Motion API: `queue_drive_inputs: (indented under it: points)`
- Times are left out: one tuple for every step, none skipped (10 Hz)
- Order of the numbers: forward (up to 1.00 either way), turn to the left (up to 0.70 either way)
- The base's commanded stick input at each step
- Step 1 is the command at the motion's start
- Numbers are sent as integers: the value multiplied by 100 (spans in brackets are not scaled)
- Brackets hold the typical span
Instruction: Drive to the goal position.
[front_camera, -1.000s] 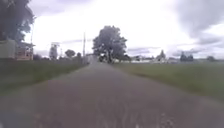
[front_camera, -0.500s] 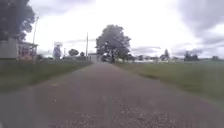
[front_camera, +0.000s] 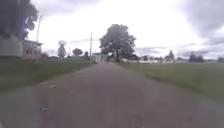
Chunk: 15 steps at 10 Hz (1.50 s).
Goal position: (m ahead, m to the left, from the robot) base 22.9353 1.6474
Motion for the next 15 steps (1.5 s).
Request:
queue_drive_inputs:
  points:
    - [100,-21]
    - [100,-13]
    - [100,-5]
    - [100,0]
    - [100,0]
    - [100,0]
    - [100,0]
    - [100,-8]
    - [100,-16]
    - [100,-24]
    - [100,0]
    - [100,0]
    - [100,0]
    - [100,0]
    - [100,0]
